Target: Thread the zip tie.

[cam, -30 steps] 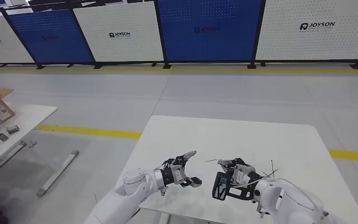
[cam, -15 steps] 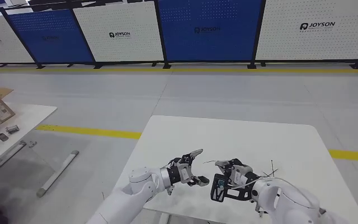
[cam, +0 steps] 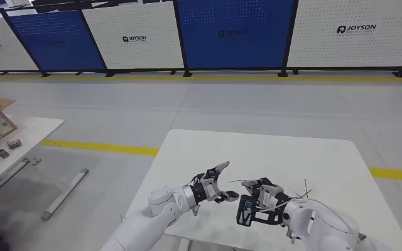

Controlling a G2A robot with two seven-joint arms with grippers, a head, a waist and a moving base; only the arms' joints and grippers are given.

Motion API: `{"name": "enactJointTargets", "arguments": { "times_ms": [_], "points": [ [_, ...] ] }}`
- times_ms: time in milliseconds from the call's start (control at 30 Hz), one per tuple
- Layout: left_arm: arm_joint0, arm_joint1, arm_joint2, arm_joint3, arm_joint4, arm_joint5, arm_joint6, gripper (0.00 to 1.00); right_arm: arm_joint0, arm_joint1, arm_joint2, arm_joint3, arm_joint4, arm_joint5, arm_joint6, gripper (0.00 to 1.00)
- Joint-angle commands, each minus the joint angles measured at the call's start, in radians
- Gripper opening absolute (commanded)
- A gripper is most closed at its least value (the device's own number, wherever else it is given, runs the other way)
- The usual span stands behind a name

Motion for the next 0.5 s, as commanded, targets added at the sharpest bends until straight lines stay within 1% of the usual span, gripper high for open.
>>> {"name": "enactJointTargets", "arguments": {
  "times_ms": [0, 67, 133, 200, 267, 400, 467],
  "points": [
    [-0.003, -0.002, 0.005, 0.004, -0.001, -0.002, 0.004, 0.24, 0.0, 0.0, 0.0, 0.0, 0.0, 0.0, 0.0, 0.0],
    [-0.005, -0.004, 0.005, 0.008, -0.005, -0.004, 0.001, 0.21, 0.0, 0.0, 0.0, 0.0, 0.0, 0.0, 0.0, 0.0],
    [-0.003, -0.005, 0.002, 0.01, -0.018, -0.006, -0.005, 0.2, 0.0, 0.0, 0.0, 0.0, 0.0, 0.0, 0.0, 0.0],
    [0.0, -0.006, -0.003, 0.01, -0.023, -0.009, -0.01, 0.16, 0.0, 0.0, 0.0, 0.0, 0.0, 0.0, 0.0, 0.0],
    [0.004, -0.005, -0.007, 0.008, -0.027, -0.004, -0.019, 0.17, 0.0, 0.0, 0.0, 0.0, 0.0, 0.0, 0.0, 0.0],
    [0.012, -0.004, -0.014, 0.001, -0.021, 0.009, -0.025, 0.22, 0.0, 0.0, 0.0, 0.0, 0.0, 0.0, 0.0, 0.0],
    [0.017, -0.004, -0.017, -0.003, -0.018, 0.012, -0.025, 0.21, 0.0, 0.0, 0.0, 0.0, 0.0, 0.0, 0.0, 0.0]
  ]
}}
